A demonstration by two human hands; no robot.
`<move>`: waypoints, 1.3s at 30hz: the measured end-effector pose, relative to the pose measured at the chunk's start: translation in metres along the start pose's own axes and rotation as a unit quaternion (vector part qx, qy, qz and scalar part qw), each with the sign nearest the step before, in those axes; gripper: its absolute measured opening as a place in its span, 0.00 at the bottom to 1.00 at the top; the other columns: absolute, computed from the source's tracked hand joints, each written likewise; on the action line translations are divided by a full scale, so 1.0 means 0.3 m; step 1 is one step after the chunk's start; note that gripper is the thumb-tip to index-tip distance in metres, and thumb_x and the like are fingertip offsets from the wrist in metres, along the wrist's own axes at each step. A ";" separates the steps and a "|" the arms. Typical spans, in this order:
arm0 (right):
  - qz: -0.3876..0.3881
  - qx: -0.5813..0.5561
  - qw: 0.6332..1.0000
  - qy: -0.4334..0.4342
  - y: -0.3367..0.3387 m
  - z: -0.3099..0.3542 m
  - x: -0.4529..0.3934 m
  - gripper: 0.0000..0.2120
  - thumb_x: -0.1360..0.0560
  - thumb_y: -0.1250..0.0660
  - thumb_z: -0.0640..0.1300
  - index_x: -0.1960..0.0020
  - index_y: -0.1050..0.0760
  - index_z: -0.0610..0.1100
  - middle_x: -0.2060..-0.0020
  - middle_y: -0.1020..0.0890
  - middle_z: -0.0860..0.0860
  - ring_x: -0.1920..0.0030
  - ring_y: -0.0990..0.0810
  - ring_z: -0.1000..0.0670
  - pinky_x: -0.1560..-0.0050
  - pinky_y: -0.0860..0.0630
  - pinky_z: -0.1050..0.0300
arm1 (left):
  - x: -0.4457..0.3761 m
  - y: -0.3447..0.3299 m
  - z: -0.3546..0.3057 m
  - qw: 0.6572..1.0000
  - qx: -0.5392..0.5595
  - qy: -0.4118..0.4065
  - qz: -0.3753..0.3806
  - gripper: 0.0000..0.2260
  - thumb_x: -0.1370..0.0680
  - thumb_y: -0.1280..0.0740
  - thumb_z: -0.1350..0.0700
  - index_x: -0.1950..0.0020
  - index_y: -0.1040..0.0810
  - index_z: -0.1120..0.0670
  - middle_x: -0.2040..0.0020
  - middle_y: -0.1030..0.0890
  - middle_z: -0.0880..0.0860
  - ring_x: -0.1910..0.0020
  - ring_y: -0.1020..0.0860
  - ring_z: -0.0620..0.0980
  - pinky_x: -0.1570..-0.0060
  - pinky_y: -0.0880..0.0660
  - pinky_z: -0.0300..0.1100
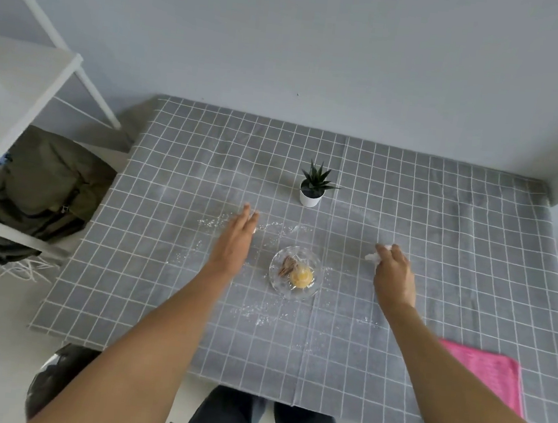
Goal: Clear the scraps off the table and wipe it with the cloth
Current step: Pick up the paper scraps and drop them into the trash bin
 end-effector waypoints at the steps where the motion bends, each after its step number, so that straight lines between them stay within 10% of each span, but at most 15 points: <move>1: -0.004 -0.002 1.000 0.003 0.003 0.020 0.016 0.22 0.25 0.43 0.25 0.34 0.27 0.38 0.39 0.26 0.38 0.44 0.25 0.33 0.50 0.24 0.38 | 0.013 0.006 0.000 1.000 -0.001 -0.004 0.002 0.33 0.24 0.45 0.75 0.22 0.48 0.55 0.21 0.52 0.55 0.24 0.46 0.57 0.28 0.38 0.53; 12: -0.017 -0.023 0.998 0.062 0.020 0.250 0.167 0.25 0.26 0.44 0.24 0.32 0.29 0.41 0.34 0.29 0.38 0.40 0.26 0.34 0.49 0.22 0.40 | 0.255 0.088 0.037 1.000 -0.008 -0.027 0.002 0.37 0.26 0.43 0.76 0.22 0.52 0.54 0.21 0.56 0.55 0.23 0.47 0.54 0.36 0.28 0.47; 32: 0.166 0.032 0.918 0.359 -0.276 0.951 0.760 0.31 0.25 0.44 0.24 0.26 0.36 0.46 0.25 0.42 0.39 0.28 0.37 0.38 0.35 0.30 0.46 | 1.081 0.224 0.453 0.966 -0.001 0.236 -0.102 0.35 0.24 0.41 0.72 0.22 0.53 0.57 0.22 0.56 0.57 0.23 0.50 0.56 0.32 0.32 0.48; 36: 0.192 0.040 0.893 0.406 -0.361 1.096 0.892 0.32 0.25 0.45 0.23 0.26 0.37 0.46 0.24 0.43 0.39 0.28 0.36 0.38 0.36 0.29 0.45 | 1.256 0.232 0.548 0.958 0.049 0.260 -0.113 0.22 0.17 0.50 0.50 0.22 0.46 0.50 0.22 0.50 0.48 0.23 0.52 0.49 0.25 0.48 0.50; 39: 0.209 0.055 0.878 0.428 -0.421 1.201 0.982 0.31 0.24 0.45 0.25 0.25 0.38 0.47 0.24 0.44 0.40 0.27 0.38 0.39 0.34 0.31 0.47 | 1.373 0.228 0.682 0.944 -0.006 0.300 -0.136 0.26 0.18 0.46 0.60 0.22 0.52 0.55 0.21 0.54 0.55 0.23 0.51 0.53 0.29 0.37 0.48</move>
Point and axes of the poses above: each hand's wrist, its own x-axis away from the middle knuckle, its own y-axis out of the back of the hand, z = x × y, the point moved 7 cm from there along -x, towards the middle knuckle
